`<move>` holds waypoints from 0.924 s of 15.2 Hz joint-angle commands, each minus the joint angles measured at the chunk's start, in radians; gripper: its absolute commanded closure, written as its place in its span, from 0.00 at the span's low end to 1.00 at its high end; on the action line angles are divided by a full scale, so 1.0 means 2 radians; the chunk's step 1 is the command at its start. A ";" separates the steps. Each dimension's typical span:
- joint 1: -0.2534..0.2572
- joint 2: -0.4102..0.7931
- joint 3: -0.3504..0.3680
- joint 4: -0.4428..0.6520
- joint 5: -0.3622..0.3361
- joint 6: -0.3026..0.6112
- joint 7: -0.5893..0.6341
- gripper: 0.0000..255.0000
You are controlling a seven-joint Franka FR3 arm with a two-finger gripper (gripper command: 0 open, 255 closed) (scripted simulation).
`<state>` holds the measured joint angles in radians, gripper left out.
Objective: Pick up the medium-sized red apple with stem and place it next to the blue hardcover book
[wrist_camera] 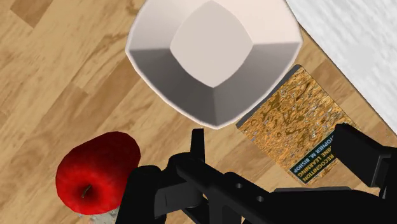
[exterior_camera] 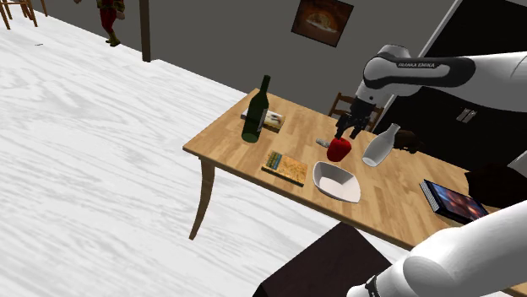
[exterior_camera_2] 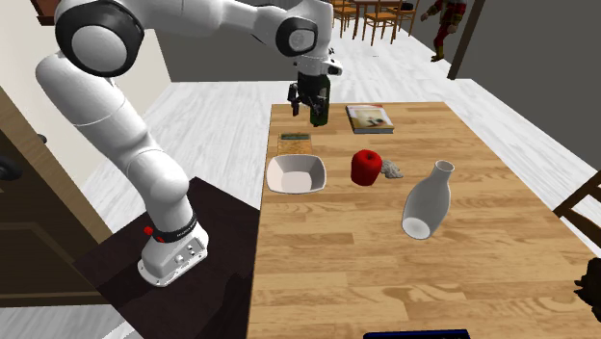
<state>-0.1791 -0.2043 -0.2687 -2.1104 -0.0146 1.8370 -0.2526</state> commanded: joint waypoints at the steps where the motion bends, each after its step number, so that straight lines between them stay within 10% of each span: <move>1: -0.006 0.033 -0.011 0.028 0.006 0.006 -0.007 0.00; 14: -0.078 0.251 -0.065 0.240 0.083 0.002 -0.066 0.00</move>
<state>-0.3222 0.2546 -0.3969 -1.6817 0.1334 1.8510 -0.3823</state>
